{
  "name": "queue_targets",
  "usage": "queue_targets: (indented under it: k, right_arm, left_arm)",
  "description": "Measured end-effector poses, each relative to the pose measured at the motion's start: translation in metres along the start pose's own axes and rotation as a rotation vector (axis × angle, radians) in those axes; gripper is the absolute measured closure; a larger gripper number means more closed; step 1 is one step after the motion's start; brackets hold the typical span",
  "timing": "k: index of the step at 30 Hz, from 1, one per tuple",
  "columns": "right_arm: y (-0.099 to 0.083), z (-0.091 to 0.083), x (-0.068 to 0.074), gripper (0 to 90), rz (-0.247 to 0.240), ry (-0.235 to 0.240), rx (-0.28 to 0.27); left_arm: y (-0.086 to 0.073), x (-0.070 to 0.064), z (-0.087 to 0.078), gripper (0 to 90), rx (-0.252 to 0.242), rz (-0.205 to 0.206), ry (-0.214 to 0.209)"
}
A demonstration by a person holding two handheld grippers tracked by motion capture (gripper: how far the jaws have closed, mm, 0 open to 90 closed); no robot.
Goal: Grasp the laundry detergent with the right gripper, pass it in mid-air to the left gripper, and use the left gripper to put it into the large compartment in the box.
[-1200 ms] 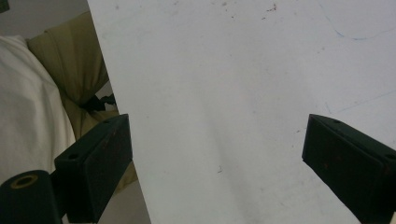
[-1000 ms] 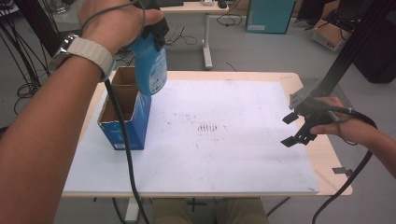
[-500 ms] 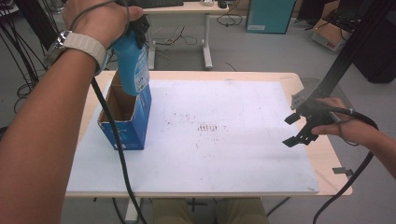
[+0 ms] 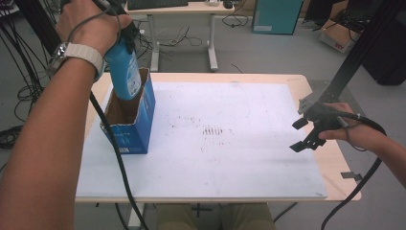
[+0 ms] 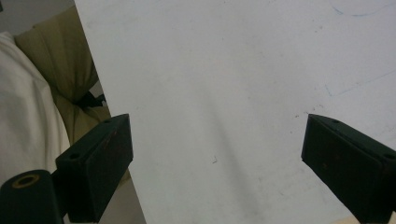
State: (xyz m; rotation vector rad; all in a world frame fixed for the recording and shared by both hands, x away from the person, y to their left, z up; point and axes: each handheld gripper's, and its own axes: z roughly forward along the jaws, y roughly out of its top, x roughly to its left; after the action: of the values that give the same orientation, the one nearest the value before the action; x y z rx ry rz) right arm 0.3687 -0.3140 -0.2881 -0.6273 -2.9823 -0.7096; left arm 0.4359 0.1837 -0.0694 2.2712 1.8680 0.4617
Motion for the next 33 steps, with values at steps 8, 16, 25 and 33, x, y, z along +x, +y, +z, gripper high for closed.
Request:
queue_targets:
  k: [8, 16, 25, 33]
  right_arm:
    - [-0.002, 0.002, -0.003, 8.8, 0.01, -0.005, 0.002]
    - [-0.005, 0.004, -0.008, 8.7, 0.03, -0.014, 0.003]
    - [-0.007, 0.006, -0.011, 8.7, 0.03, -0.014, 0.004]
    - [-0.011, 0.01, -0.013, 8.5, 0.044, -0.01, 0.004]
  left_arm:
    - [-0.007, 0.015, 0.025, 37.6, 0.023, -0.037, 0.005]
    - [-0.013, 0.023, 0.05, 37.6, 0.048, -0.054, 0.004]
    - [-0.02, 0.026, 0.075, 37.6, 0.07, -0.059, -0.004]
    - [-0.025, 0.025, 0.1, 37.6, 0.095, -0.056, -0.012]
